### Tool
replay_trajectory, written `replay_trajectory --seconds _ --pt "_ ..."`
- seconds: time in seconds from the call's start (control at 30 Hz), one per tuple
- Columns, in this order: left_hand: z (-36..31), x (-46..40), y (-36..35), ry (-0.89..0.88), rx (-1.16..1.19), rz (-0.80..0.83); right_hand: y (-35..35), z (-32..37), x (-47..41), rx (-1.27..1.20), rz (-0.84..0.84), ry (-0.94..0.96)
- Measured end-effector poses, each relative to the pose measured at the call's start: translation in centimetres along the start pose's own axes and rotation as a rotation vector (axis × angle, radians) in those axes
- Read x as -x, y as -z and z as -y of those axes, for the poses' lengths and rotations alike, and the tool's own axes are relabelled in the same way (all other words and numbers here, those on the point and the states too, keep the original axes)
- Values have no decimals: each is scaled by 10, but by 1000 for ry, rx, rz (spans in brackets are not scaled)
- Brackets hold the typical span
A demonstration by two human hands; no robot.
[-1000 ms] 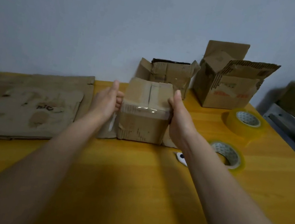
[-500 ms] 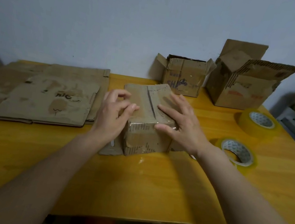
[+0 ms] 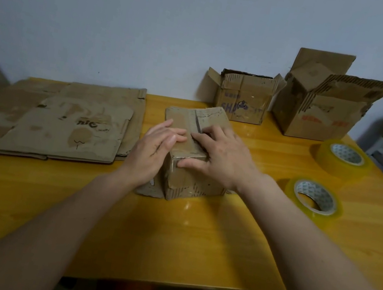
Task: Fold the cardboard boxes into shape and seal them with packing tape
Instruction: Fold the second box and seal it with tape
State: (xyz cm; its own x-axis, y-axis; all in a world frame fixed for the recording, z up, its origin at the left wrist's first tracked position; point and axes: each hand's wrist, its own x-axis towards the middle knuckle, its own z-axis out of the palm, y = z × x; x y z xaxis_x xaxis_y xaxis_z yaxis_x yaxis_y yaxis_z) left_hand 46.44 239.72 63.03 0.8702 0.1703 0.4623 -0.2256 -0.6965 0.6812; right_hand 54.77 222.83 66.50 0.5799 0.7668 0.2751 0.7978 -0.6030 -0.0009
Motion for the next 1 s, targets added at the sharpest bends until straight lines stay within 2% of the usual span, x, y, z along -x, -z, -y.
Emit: replay_trajectory --seconds 0.23,0.33,0.53,0.6,0.67,0.73,0.77,0.87,0.93,1.0 --pt "13 -1 11 -101 -94 115 -3 -13 3 44 63 75" --pt "17 -3 8 -165 -229 77 -3 -13 3 59 38 92" --pt "22 2 -15 -244 -274 -24 -3 -17 2 93 65 137" --pt "20 5 -21 -261 -268 -37 4 -19 3 -19 135 119" --pt "18 7 -19 -242 -211 -15 11 -26 5 -333 185 38" --pt "14 7 -15 -174 -89 -13 9 -33 5 -610 91 -53" --pt "10 5 -16 -128 -38 -57 6 -33 4 -636 8 -90" --pt "-9 3 -33 24 -37 -306 -18 -23 0 -528 -274 -166" --pt "-14 2 -51 5 -62 -476 -33 -16 -1 -504 -493 -170" --pt "-11 1 -62 -76 -56 -577 -42 -20 1 -469 -615 -107"
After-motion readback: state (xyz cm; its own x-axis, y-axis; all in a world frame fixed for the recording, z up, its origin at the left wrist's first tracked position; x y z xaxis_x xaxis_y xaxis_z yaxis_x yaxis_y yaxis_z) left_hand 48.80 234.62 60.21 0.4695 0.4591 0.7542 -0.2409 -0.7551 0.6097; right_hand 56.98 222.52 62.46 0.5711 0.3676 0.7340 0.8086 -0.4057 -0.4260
